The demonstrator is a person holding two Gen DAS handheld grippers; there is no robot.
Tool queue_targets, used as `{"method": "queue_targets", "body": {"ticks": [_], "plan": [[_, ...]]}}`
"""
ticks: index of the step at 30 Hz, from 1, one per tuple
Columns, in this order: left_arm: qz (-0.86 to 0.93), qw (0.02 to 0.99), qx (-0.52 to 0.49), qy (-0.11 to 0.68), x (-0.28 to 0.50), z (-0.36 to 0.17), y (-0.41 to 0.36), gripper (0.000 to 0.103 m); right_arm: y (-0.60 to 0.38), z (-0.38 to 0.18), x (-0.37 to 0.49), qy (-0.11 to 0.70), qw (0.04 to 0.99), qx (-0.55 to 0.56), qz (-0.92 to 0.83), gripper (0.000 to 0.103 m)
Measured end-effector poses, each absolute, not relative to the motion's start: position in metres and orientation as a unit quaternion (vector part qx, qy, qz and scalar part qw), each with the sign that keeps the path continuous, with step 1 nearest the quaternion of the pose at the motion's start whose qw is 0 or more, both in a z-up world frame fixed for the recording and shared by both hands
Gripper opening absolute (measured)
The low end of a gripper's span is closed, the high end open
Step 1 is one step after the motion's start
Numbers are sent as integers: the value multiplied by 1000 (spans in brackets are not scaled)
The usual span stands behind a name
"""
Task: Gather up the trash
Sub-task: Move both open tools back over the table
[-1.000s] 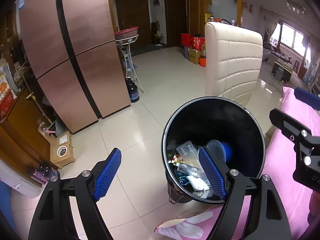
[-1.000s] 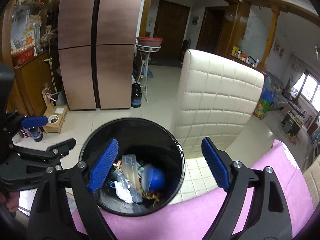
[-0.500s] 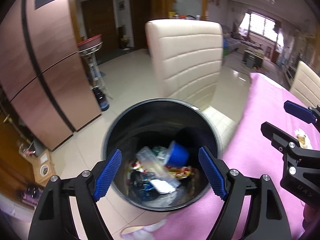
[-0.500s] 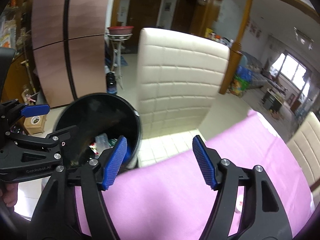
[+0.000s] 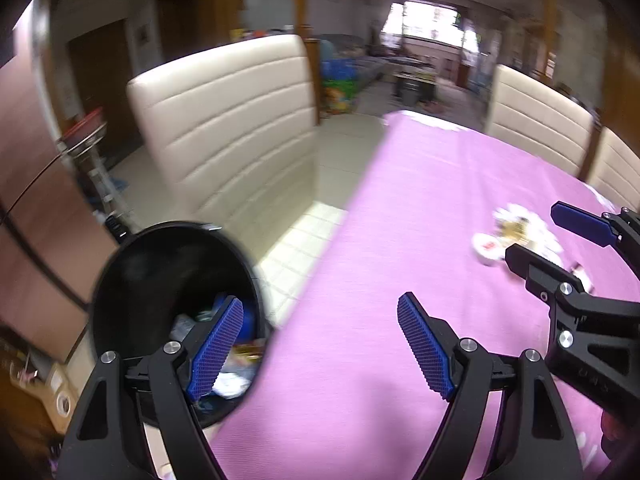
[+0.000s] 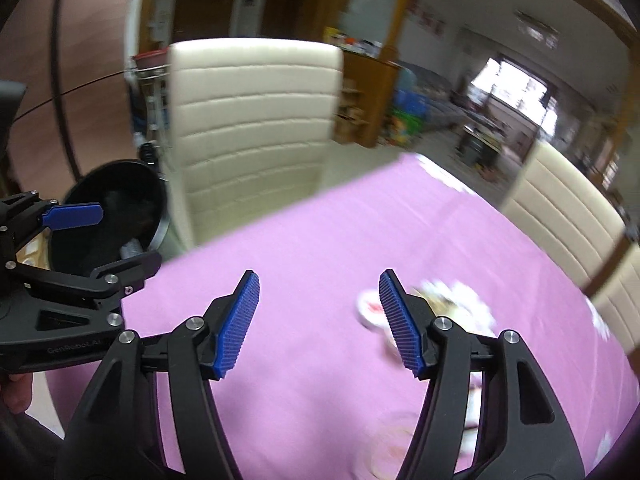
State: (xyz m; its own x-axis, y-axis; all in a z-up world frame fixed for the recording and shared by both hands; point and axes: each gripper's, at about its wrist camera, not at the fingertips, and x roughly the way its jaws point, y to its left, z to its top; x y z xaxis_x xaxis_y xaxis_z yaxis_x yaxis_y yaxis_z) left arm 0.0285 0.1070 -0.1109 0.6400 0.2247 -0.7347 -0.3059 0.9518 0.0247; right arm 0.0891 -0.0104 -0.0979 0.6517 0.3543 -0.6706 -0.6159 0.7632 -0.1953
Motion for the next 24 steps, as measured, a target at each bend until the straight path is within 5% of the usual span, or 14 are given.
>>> {"method": "queue_targets", "body": {"ticks": [24], "plan": [[-124, 887, 18, 445, 57, -164, -101, 84, -219, -135, 102, 389, 908, -138, 77, 63]]}}
